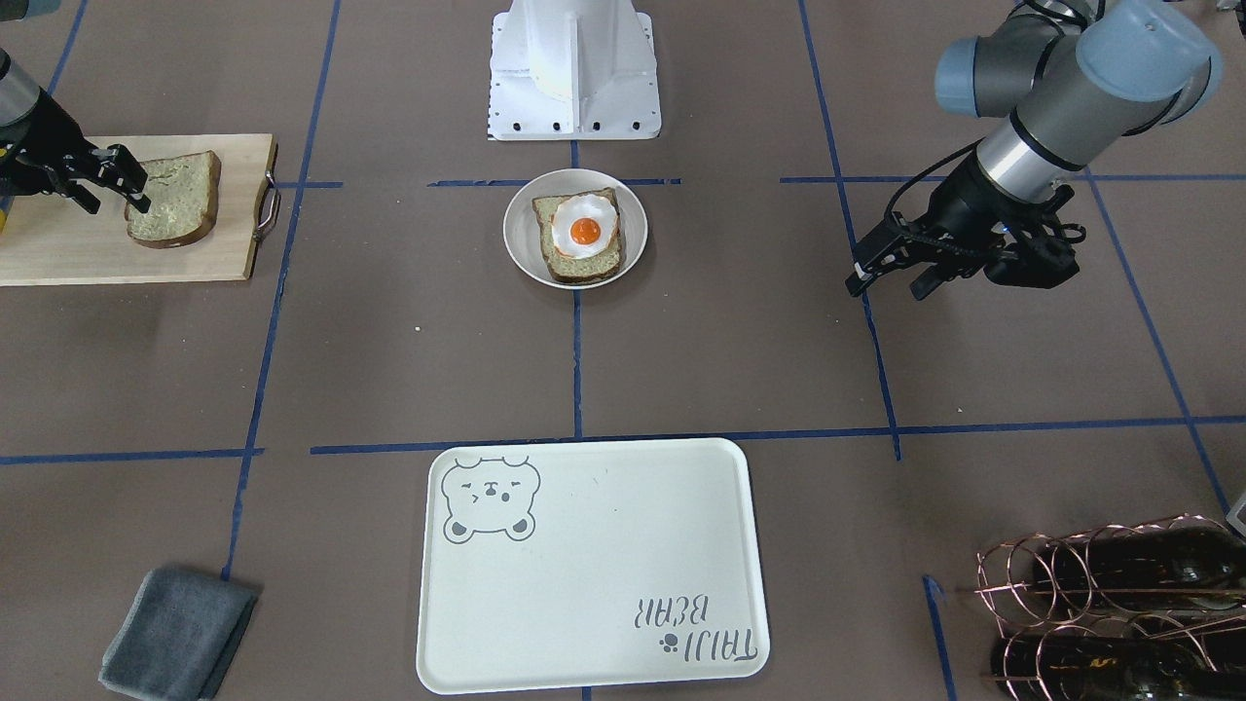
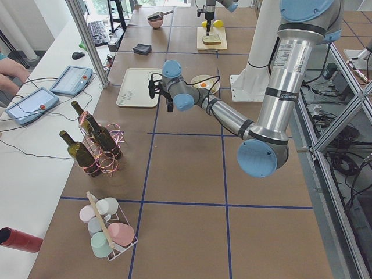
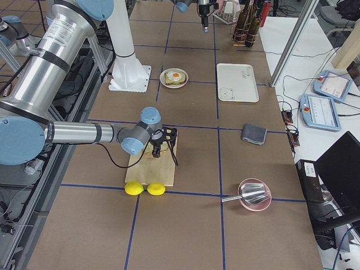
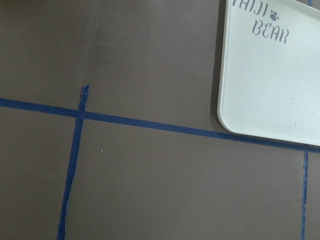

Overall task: Make sandwich and place on tray
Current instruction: 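Lower the right gripper onto the board's bread slice while the left arm advances, then grasp the bread slice edge with the right gripper and lift it, then carry the bread slice with the right gripper over the egg toast and lower it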

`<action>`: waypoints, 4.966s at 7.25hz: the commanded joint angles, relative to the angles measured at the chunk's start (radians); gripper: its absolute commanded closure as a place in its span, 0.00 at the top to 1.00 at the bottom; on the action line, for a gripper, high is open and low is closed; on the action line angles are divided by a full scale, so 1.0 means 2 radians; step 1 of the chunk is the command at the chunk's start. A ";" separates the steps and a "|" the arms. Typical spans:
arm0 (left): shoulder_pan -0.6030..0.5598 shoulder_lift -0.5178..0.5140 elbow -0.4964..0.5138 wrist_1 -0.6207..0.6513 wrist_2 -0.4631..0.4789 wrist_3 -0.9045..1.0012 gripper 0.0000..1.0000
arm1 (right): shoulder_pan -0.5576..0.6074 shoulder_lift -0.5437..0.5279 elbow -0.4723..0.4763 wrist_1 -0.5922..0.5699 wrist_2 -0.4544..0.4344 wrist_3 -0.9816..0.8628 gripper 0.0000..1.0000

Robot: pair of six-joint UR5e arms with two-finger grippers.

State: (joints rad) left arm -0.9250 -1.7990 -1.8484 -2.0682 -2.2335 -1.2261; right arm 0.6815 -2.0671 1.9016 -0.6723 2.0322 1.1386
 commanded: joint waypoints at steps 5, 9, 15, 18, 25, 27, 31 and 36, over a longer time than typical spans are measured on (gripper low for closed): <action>-0.001 0.000 0.001 0.000 -0.001 0.000 1.00 | -0.026 -0.003 -0.011 0.006 0.004 -0.004 0.53; -0.001 0.000 0.001 0.000 0.000 0.001 1.00 | -0.026 -0.006 -0.012 0.016 0.005 -0.004 0.00; -0.001 0.000 0.002 0.000 0.000 0.001 1.00 | -0.003 -0.010 -0.003 0.072 0.021 -0.004 0.00; -0.002 0.001 0.002 0.000 0.000 0.001 1.00 | 0.133 0.013 -0.008 0.117 0.183 -0.005 0.00; 0.001 0.000 0.028 -0.030 -0.001 0.001 1.00 | 0.095 0.299 -0.009 0.066 0.168 0.147 0.00; 0.001 0.001 0.036 -0.043 -0.002 0.001 1.00 | -0.026 0.361 -0.007 0.021 0.032 0.179 0.00; 0.001 0.000 0.035 -0.044 -0.003 -0.001 1.00 | -0.175 0.405 -0.018 -0.030 -0.138 0.185 0.00; 0.002 -0.001 0.037 -0.044 -0.003 0.000 1.00 | -0.173 0.435 -0.059 -0.060 -0.148 0.178 0.00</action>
State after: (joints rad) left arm -0.9222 -1.8009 -1.7759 -2.1553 -2.2392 -1.2263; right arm 0.3277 -1.2112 1.7991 -0.7832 1.7391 1.4955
